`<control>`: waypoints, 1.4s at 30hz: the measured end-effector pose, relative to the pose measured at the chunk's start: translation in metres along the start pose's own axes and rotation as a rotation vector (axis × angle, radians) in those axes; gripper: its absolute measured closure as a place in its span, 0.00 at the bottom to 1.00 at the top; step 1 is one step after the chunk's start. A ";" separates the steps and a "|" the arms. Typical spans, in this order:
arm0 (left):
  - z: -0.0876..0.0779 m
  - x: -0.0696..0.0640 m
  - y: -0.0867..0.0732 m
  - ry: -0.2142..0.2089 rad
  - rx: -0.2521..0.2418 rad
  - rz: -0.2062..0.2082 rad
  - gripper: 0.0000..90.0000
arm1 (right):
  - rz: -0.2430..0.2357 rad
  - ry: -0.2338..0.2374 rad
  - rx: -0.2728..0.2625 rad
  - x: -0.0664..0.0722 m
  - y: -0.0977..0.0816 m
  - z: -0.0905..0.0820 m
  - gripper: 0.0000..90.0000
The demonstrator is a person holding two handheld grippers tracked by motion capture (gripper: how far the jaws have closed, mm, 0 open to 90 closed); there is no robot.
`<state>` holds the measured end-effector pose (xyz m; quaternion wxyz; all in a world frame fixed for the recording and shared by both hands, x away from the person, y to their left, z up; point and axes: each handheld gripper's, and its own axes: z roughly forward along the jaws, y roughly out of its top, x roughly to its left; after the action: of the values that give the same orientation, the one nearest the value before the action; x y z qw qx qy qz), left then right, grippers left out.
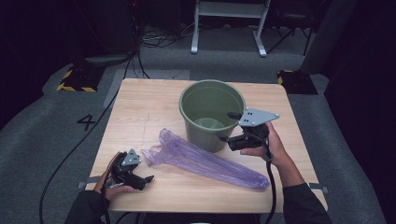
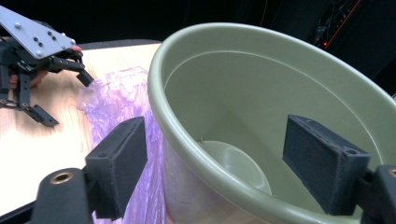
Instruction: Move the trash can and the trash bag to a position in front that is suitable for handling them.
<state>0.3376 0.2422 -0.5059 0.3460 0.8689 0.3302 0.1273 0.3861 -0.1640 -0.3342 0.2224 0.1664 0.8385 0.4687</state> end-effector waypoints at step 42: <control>0.000 0.000 0.000 -0.003 0.000 0.002 0.00 | 0.017 -0.044 -0.038 0.013 -0.037 -0.047 0.33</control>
<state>0.3379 0.2422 -0.5059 0.3466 0.8694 0.3289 0.1261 0.3479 -0.2101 -0.3472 0.2401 0.1796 0.8229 0.4826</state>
